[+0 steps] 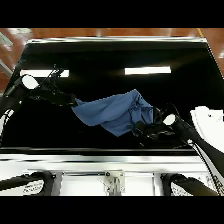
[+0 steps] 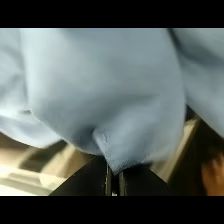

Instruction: Fold the shirts.

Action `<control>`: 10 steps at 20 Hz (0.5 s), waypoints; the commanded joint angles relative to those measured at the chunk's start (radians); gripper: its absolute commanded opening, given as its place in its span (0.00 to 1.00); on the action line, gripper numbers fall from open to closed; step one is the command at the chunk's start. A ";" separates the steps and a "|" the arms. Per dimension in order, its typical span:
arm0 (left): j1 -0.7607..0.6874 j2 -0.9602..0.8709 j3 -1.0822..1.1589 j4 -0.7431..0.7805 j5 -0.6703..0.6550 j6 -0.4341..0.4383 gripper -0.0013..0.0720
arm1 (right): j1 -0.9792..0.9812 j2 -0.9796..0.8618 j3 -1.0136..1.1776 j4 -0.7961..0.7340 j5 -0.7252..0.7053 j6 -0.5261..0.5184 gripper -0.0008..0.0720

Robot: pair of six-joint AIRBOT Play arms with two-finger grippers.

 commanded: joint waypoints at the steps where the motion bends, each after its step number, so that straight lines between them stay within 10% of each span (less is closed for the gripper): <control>1: 0.020 0.007 0.002 -0.001 0.008 0.001 0.07 | -0.011 0.083 0.061 -0.055 -0.025 -0.007 0.11; 10: 0.054 0.203 0.373 -0.034 0.019 0.001 0.07 | -0.012 0.438 0.550 -0.293 -0.002 -0.052 0.10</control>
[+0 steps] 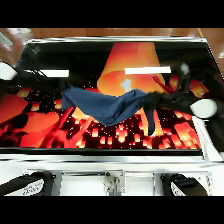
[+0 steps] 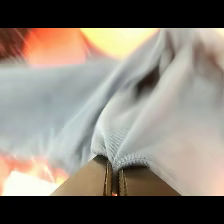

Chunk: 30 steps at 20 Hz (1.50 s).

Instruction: Fold the shirts.

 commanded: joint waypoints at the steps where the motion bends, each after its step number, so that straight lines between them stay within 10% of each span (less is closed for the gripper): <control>1: 0.023 0.099 0.258 -0.003 0.020 0.000 0.07 | 0.000 0.109 0.246 -0.123 -0.003 -0.011 0.10; 8: 0.140 0.325 0.679 0.214 0.145 -0.182 0.07 | 0.001 0.181 0.686 -0.395 0.129 0.038 0.10; 16: 0.141 0.412 0.517 0.601 -0.426 -0.246 0.07 | 0.001 0.178 0.694 -0.416 0.634 0.031 0.11; 30: 0.141 0.560 0.504 0.417 -0.311 -0.275 0.07 | 0.001 0.188 0.703 -0.140 0.658 0.097 0.11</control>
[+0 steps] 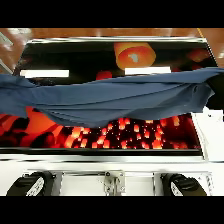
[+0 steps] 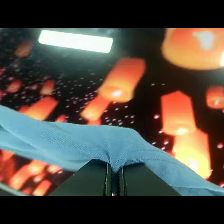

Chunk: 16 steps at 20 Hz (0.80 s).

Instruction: Fold the shirts.

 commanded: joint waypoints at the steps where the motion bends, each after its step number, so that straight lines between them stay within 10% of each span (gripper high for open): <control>1: 0.001 0.068 0.001 0.035 0.034 -0.007 0.07 | 0.000 0.010 0.004 0.029 0.070 0.091 0.11; 11: 0.001 0.080 -0.155 0.158 -0.068 0.026 0.07 | 0.000 -0.006 -0.199 -0.124 0.337 0.195 0.11; 16: 0.001 -0.040 -0.415 0.091 0.158 0.060 0.07 | 0.000 -0.163 -0.502 -0.153 -0.093 0.130 0.11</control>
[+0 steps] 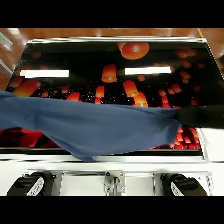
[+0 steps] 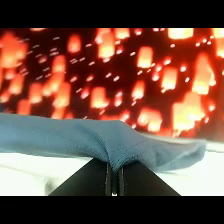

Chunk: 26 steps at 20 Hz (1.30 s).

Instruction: Fold the shirts.

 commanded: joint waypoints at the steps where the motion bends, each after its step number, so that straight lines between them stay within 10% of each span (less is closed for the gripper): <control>1: 0.001 -0.105 -0.184 -0.075 0.211 0.026 0.07 | 0.000 -0.139 -0.152 -0.061 -0.340 -0.024 0.11; 7: -0.010 -0.480 -0.303 -0.257 0.488 0.026 0.07 | 0.000 -0.538 -0.151 -0.031 -0.805 0.026 0.11; 13: -0.045 -0.813 -0.303 -0.403 0.517 0.026 0.08 | 0.000 -0.752 -0.151 0.108 -0.937 0.078 0.11; 14: -0.045 -0.840 -0.303 -0.422 0.517 0.026 0.17 | 0.000 -0.765 -0.151 0.119 -0.943 0.078 0.15; 15: -0.044 -0.854 -0.303 -0.431 0.513 0.026 0.58 | 0.000 -0.768 -0.151 0.117 -0.954 0.077 0.42; 16: -0.037 -0.855 -0.294 -0.424 0.482 0.035 1.00 | -0.010 -0.763 -0.148 0.114 -0.961 0.074 0.90; 20: 0.087 -0.847 -0.137 -0.291 0.106 0.096 0.98 | -0.138 -0.664 -0.079 0.035 -0.791 -0.051 0.94; 23: 0.224 -0.772 -0.171 -0.314 -0.066 0.192 0.73 | -0.322 -0.585 -0.073 -0.071 -0.563 -0.044 0.94; 26: 0.309 -0.675 -0.420 -0.440 -0.039 0.209 0.94 | -0.463 -0.584 -0.108 0.002 -0.419 -0.113 0.94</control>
